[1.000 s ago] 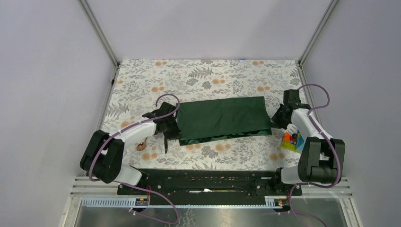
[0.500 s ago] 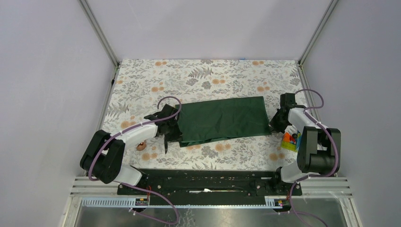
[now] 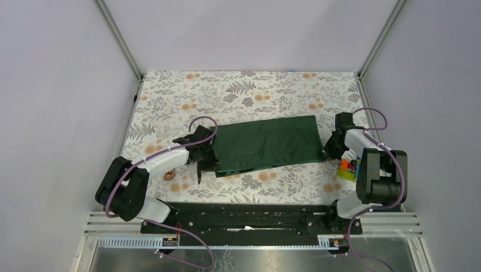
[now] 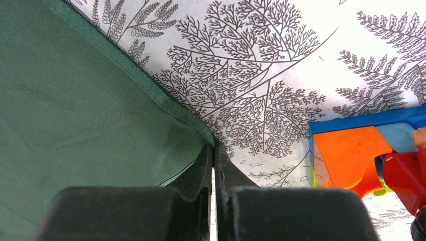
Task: Fold the napkin into a case and place the utensils inside
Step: Fold and flatten the napkin at the center of the board, then smooth out the rectangle-folded napkin at the center of the board.
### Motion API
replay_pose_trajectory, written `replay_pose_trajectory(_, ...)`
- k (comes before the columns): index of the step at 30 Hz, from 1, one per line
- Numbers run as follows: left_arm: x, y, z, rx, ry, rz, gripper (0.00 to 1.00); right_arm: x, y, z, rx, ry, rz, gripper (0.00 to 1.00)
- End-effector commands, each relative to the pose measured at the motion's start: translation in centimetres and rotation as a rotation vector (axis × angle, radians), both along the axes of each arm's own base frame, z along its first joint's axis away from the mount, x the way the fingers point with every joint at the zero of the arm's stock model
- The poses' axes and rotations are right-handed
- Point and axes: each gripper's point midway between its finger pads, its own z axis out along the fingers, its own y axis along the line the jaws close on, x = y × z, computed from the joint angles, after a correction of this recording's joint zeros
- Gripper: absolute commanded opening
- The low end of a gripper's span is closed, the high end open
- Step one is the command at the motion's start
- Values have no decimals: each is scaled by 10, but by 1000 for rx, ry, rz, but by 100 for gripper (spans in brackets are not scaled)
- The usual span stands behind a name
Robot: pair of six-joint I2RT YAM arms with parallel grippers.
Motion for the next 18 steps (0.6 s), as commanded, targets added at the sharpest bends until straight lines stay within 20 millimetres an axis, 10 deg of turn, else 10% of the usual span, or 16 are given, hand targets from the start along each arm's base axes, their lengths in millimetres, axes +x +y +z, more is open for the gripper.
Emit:
replay_pose_trajectory(1,6,-10,26,-46,-42,-18,0,-4,-6,-11,-31,31,-17,0)
replay_pose_trajectory(18,-26,-10,4,-69,59,-5,0,-6,-7,-15,-35,37,-22,0)
